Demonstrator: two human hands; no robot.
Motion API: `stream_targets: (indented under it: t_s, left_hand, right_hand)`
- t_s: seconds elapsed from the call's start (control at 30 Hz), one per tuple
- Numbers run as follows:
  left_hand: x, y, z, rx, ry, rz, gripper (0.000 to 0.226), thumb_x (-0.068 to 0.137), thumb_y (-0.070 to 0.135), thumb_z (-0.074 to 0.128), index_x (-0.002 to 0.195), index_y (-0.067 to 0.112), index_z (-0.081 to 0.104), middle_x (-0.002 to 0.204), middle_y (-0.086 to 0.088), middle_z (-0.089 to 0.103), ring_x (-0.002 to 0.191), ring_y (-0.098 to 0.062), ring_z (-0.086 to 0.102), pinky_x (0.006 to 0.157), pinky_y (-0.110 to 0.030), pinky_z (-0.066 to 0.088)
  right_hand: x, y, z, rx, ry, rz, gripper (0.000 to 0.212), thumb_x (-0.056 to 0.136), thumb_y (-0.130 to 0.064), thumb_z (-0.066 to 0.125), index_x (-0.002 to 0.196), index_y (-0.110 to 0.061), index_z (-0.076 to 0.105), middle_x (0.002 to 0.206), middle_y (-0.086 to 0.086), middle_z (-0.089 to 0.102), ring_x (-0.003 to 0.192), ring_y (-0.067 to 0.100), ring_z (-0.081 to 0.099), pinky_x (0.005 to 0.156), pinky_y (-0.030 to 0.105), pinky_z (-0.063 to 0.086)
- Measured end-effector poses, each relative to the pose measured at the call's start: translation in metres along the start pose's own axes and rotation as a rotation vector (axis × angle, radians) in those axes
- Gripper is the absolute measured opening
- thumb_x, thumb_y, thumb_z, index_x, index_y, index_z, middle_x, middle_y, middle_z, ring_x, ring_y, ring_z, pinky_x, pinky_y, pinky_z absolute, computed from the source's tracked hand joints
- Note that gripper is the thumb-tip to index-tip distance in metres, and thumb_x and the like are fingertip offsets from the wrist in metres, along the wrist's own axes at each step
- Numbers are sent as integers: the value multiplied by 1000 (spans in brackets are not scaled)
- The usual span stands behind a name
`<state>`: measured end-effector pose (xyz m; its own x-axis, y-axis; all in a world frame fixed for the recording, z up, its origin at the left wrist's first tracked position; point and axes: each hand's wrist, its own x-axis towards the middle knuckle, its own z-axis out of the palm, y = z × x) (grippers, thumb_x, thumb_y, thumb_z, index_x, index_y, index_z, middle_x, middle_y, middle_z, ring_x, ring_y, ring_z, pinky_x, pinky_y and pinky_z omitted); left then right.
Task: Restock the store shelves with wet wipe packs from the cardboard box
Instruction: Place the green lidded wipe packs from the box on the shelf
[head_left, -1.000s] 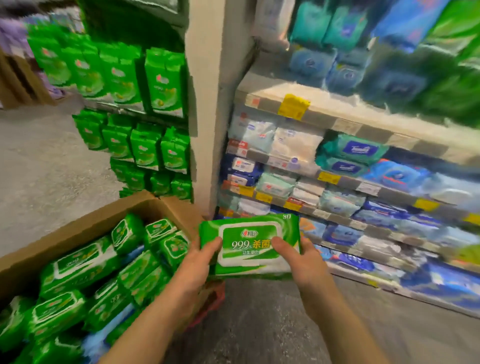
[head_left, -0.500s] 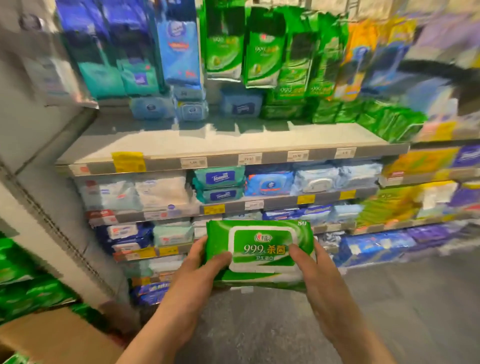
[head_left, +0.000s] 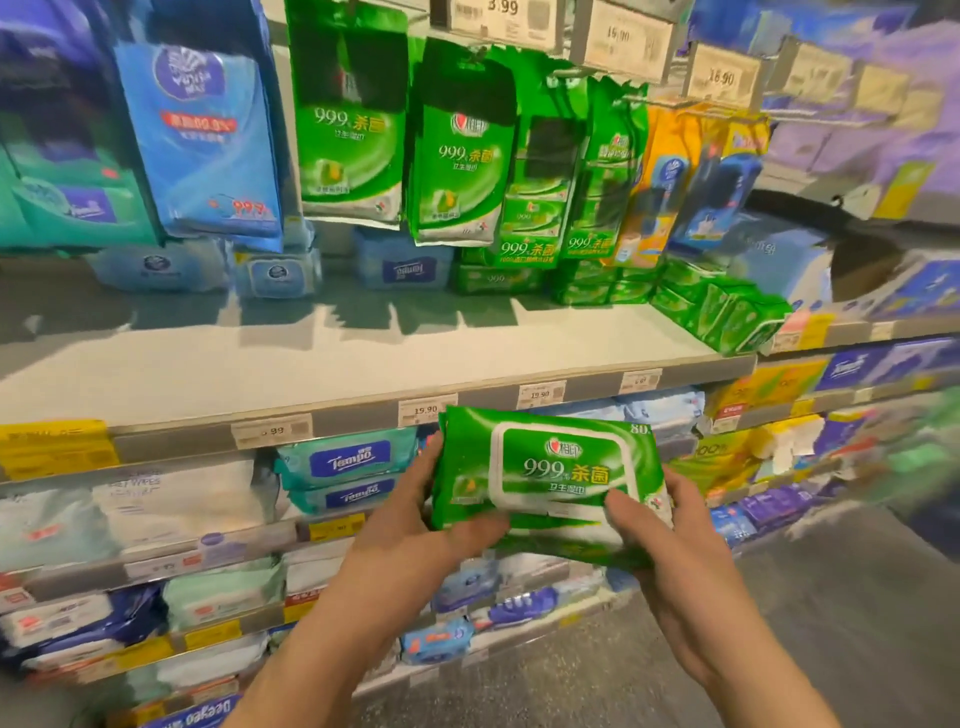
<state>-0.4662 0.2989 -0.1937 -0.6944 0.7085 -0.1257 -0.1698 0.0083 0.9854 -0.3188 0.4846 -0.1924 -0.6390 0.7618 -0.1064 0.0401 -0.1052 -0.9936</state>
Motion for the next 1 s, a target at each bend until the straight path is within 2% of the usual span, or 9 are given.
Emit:
stream_targets:
  t_s: [0.17, 0.3, 0.4, 0.5, 0.63, 0.77, 0.83, 0.93, 1.0]
  left_hand:
    - [64, 28, -12, 205, -97, 109, 76, 75, 13, 88, 127, 55, 51, 109, 23, 74, 98, 2, 71, 82, -17, 53]
    - [108, 42, -10, 260, -45, 145, 63, 82, 13, 82, 125, 49, 53, 106, 24, 75, 95, 3, 71, 86, -24, 54]
    - [142, 47, -6, 321, -26, 163, 57, 86, 20, 81, 127, 48, 53, 100, 22, 76, 79, 4, 70, 73, -29, 50]
    - [181, 48, 2, 332, 13, 141, 52, 86, 19, 82, 126, 41, 57, 102, 17, 77, 78, 1, 72, 74, -32, 56]
    - [226, 52, 19, 390, 119, 122, 47, 80, 26, 86, 119, 36, 61, 106, 18, 77, 98, -5, 73, 95, -39, 56]
    - [266, 58, 39, 402, 191, 70, 38, 85, 18, 82, 117, 25, 63, 104, 10, 78, 101, -13, 74, 96, -39, 56]
    - [286, 54, 46, 413, 264, 20, 33, 83, 16, 83, 109, 21, 63, 96, 7, 79, 100, -22, 74, 91, -38, 60]
    - [306, 38, 52, 573, 361, -33, 44, 73, 51, 83, 106, 31, 62, 100, 3, 77, 99, -29, 72, 87, -48, 60]
    - [310, 30, 56, 726, 384, -67, 42, 72, 66, 69, 105, 47, 53, 111, 1, 73, 109, -30, 66, 94, -49, 56]
  right_hand:
    - [52, -33, 14, -204, -65, -72, 102, 38, -68, 95, 129, -40, 58, 118, -10, 75, 111, 16, 71, 105, 51, 50]
    - [89, -52, 18, -388, -120, -139, 58, 74, -32, 90, 123, -43, 61, 112, -20, 74, 105, 2, 70, 93, 34, 53]
    - [125, -62, 14, -459, -161, -189, 48, 83, -19, 83, 119, -42, 60, 101, -31, 73, 91, -13, 66, 73, 9, 48]
    - [166, -70, 9, -514, -196, -201, 41, 86, -14, 79, 112, -40, 61, 92, -39, 69, 84, -21, 62, 64, 1, 42]
    - [232, -71, 1, -504, -266, -191, 32, 83, -13, 83, 109, -24, 66, 93, -15, 77, 88, 5, 72, 66, 10, 50]
    - [300, -70, -12, -552, -350, -161, 45, 69, -42, 92, 105, -29, 66, 95, -11, 78, 89, 3, 73, 89, 29, 57]
    - [329, -72, -15, -600, -372, -215, 44, 72, -41, 90, 104, -26, 63, 97, -7, 74, 93, 4, 71, 82, 21, 52]
    - [365, -72, -13, -804, -403, -246, 66, 82, -44, 82, 134, -16, 53, 128, -7, 61, 118, 22, 63, 78, 30, 50]
    - [385, -65, -14, -920, -468, -242, 71, 84, -51, 79, 138, -15, 51, 132, -1, 61, 113, 22, 65, 84, 36, 53]
